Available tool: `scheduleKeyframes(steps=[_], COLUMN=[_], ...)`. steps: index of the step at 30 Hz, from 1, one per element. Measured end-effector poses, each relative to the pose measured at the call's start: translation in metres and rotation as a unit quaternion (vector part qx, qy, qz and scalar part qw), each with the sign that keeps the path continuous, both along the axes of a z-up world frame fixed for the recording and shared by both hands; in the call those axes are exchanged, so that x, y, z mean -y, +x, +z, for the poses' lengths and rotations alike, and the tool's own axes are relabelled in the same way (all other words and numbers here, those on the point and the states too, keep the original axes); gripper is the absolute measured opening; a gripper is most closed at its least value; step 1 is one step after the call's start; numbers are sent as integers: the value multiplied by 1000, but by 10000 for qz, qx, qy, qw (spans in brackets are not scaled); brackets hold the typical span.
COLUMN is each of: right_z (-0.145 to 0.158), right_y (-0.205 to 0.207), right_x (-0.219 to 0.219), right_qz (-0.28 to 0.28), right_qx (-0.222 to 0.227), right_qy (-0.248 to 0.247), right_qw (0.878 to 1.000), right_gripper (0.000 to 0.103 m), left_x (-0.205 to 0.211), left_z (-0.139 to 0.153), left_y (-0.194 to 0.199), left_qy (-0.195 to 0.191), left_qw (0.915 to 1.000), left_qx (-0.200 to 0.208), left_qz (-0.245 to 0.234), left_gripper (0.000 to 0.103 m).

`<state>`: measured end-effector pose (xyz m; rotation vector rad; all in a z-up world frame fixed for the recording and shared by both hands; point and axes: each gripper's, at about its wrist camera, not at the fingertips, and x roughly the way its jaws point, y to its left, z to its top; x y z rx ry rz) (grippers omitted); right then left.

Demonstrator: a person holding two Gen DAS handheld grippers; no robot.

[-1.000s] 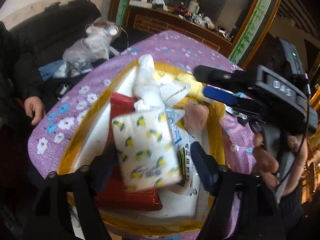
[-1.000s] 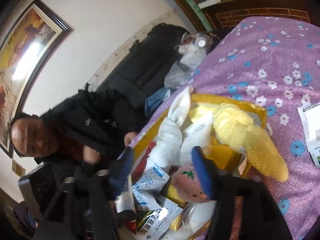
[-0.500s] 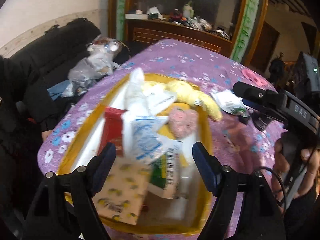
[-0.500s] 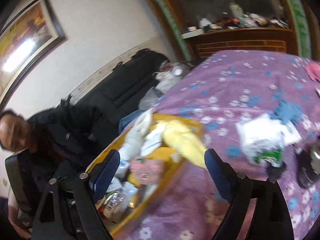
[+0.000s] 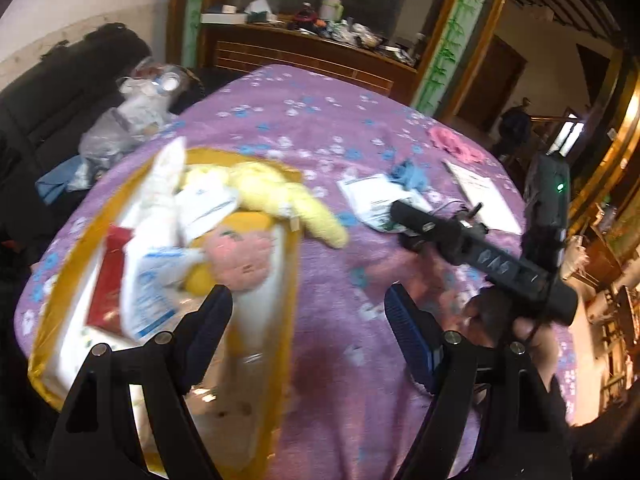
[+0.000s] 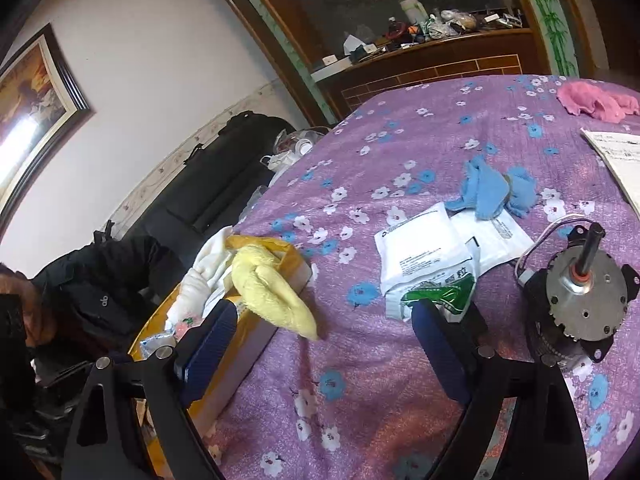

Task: Organize soft objects

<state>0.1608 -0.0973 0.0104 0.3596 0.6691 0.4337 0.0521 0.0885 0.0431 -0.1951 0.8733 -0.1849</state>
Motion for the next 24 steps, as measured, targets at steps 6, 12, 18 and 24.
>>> scheduleKeyframes(steps=[6,12,18,24], right_z=[10,21,26,28], right_y=[-9,-19,-25,-30], right_x=[9,23,42,67], right_qz=[-106,-398,-589,-947], right_qx=[60,233,272,242], right_qy=[-162,-310,-124,148], right_qw=[9998,9985,9978,9951], right_gripper=[90,88,84,75], left_x=[18,14,12,39], left_z=[6,3,-2,2], left_y=[21,44,67,95], left_qy=[188,21,-179,100], left_qw=[9998,9998,9981,9969], left_qx=[37,-178,-578,-662], left_qz=[-94,-66,-100,-409], left_gripper=[79,79,78,78])
